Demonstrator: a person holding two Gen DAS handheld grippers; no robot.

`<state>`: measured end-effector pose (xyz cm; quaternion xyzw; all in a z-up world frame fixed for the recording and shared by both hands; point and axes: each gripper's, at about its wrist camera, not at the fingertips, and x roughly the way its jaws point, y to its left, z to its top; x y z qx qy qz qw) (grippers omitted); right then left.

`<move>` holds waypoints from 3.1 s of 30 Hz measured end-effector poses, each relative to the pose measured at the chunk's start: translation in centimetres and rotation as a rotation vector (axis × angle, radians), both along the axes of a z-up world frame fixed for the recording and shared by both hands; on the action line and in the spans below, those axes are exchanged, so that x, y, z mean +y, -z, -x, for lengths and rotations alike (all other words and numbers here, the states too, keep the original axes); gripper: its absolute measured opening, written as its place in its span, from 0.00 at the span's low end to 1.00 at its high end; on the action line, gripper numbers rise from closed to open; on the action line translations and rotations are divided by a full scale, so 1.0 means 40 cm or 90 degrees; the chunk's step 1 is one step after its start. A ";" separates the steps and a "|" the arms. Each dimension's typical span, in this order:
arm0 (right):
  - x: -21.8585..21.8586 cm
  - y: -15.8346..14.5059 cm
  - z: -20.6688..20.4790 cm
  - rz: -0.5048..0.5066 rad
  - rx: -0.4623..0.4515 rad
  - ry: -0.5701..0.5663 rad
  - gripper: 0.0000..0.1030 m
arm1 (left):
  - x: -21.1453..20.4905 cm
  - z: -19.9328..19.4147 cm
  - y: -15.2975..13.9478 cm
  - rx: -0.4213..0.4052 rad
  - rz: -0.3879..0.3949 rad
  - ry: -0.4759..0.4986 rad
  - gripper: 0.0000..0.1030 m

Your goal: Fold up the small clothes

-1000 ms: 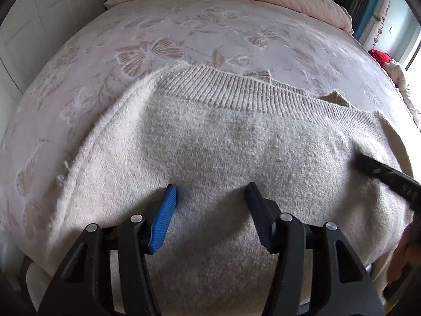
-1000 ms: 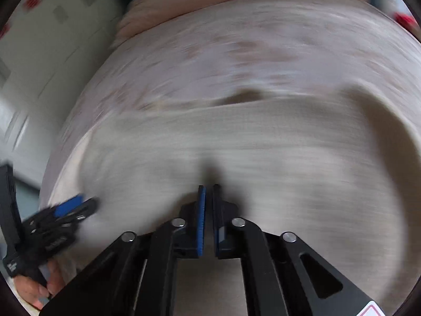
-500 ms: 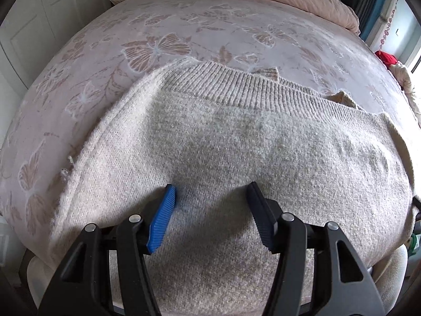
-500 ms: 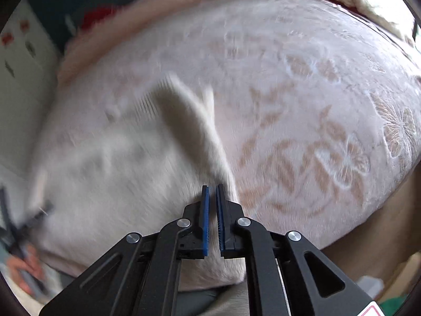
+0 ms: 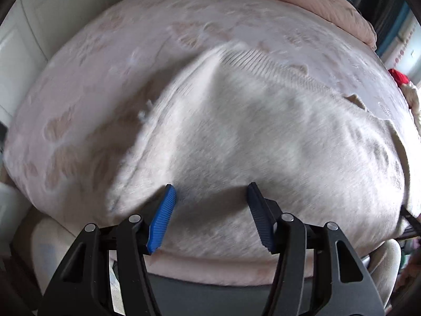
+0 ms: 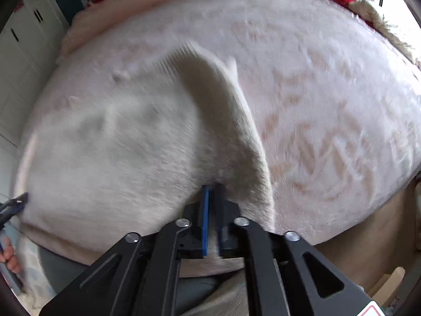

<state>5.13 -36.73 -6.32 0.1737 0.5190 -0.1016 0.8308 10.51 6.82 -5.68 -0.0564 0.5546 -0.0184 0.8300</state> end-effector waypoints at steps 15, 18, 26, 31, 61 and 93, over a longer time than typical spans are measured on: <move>0.454 -0.114 -0.348 -0.049 -0.007 -0.235 0.12 | 0.174 0.107 0.015 0.022 0.261 -0.212 0.72; 0.513 -0.021 -0.425 -0.007 0.057 -0.251 0.11 | 0.185 0.094 0.039 0.025 0.288 -0.232 0.72; 0.542 0.038 -0.446 0.046 0.076 -0.270 0.11 | 0.186 0.051 0.058 0.009 0.318 -0.265 0.82; 0.541 0.044 -0.446 0.038 0.069 -0.271 0.10 | 0.158 0.015 0.029 -0.022 0.294 -0.215 0.26; 0.021 -0.097 -0.079 -0.254 -0.067 -0.063 0.76 | -0.489 0.281 -0.169 -0.212 -0.035 0.346 0.87; -0.040 -0.047 -0.057 -0.217 -0.076 -0.035 0.31 | -0.475 0.191 -0.096 -0.059 0.041 0.293 0.23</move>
